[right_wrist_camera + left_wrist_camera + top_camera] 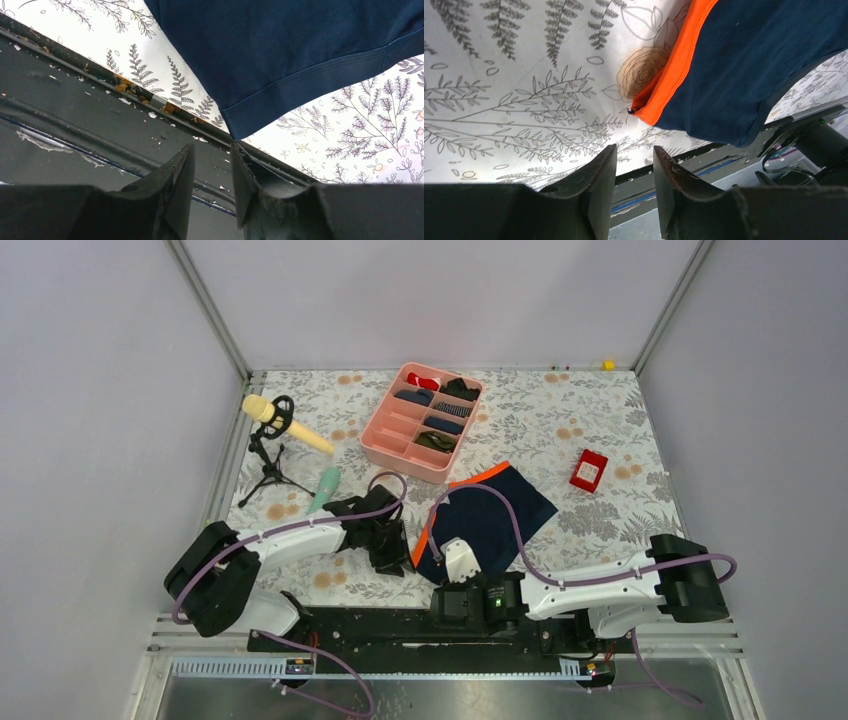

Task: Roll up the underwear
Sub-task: Fold the underwear at the center of the board.

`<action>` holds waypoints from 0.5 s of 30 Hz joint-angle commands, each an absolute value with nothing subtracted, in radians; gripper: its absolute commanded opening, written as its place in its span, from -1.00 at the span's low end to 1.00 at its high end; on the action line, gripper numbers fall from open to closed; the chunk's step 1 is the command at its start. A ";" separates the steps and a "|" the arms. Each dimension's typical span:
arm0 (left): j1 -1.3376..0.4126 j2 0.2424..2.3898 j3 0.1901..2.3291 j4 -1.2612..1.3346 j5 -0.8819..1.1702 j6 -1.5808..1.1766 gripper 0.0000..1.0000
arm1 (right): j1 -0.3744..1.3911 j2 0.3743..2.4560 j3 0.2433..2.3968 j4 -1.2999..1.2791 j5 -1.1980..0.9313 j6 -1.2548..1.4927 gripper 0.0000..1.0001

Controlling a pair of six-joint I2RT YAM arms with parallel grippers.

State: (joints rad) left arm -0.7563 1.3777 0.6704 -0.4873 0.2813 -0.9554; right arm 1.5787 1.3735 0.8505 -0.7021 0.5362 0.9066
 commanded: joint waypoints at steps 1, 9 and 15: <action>-0.752 1.411 0.674 -0.401 0.248 -1.006 -0.32 | 1.585 1.385 0.865 -0.720 0.625 0.940 -0.15; -0.752 1.464 0.689 -0.399 0.222 -1.026 -0.39 | 1.585 1.451 0.843 -0.697 0.646 0.934 -0.10; -0.750 1.446 0.671 -0.387 0.194 -1.055 -0.39 | 1.577 1.468 0.819 -0.665 0.643 0.924 -0.14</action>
State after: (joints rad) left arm -0.7540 1.4559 0.6716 -0.4152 0.2550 -1.0264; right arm 1.5791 1.4593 0.8333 -0.6899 0.5911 0.9104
